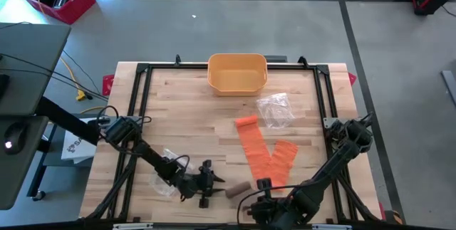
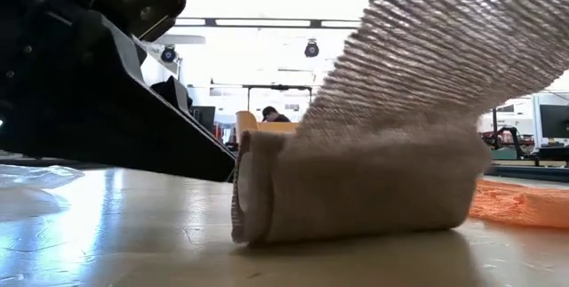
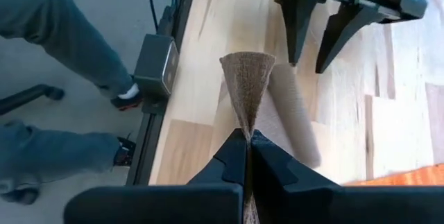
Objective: Roll bandage
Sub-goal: Roll the brown bandage
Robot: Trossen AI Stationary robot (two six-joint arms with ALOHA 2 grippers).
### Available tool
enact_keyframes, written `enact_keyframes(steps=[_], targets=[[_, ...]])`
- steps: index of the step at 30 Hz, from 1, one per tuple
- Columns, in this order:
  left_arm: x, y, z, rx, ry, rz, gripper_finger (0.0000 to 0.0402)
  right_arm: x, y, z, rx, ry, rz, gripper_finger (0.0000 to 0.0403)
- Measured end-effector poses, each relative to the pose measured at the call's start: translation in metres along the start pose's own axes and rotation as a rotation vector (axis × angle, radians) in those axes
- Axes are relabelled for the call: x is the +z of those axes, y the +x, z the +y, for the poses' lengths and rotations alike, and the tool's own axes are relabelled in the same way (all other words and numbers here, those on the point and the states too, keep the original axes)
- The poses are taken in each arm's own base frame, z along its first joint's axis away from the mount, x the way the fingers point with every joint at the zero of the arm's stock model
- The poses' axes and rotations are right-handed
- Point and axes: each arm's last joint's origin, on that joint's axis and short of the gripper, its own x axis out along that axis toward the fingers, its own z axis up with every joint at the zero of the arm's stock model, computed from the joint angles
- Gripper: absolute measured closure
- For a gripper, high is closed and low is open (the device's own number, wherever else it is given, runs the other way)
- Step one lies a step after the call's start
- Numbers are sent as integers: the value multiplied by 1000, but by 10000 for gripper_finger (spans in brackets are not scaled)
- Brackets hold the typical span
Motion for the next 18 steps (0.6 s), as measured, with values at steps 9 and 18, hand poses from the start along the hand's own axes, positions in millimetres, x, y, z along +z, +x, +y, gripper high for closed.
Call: enact_keyframes(steps=[9,18], targets=[[-4,-5,-9,-74,4,24,259,0,0,-1,-31,-9,-12,403],[9,-3,-13,-67,115,-66,259,1,1,-3,-45,-25,-18,403]])
